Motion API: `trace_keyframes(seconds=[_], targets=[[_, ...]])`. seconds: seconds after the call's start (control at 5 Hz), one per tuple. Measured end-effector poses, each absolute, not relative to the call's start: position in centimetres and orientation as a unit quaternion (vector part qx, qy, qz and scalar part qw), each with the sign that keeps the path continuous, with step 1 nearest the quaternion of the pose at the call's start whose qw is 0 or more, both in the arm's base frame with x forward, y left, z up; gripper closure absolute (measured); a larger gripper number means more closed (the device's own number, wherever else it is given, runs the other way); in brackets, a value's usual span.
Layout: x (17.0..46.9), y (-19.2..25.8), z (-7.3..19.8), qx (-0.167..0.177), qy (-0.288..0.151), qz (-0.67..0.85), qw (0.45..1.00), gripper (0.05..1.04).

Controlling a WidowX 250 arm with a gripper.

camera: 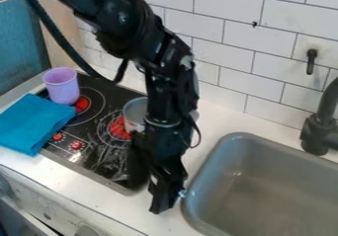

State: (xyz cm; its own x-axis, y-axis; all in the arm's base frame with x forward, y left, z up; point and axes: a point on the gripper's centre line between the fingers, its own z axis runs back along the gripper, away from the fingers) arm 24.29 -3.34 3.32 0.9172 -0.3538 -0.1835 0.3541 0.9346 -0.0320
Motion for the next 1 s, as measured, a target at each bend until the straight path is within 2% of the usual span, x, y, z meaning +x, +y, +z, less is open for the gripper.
trace_keyframes(seconds=[0.4, 0.6, 0.8, 1.0], targets=[[23.9, -1.9, 9.4, 0.009, 0.024, -0.133, 0.991, 0.084], [23.4, 2.2, 10.8, 0.045, 0.036, -0.079, 0.995, 0.084], [24.4, 7.1, 12.5, 0.063, 0.031, -0.008, 0.997, 0.084], [24.9, 11.8, 12.2, 0.06, 0.052, 0.032, 0.996, 0.084]])
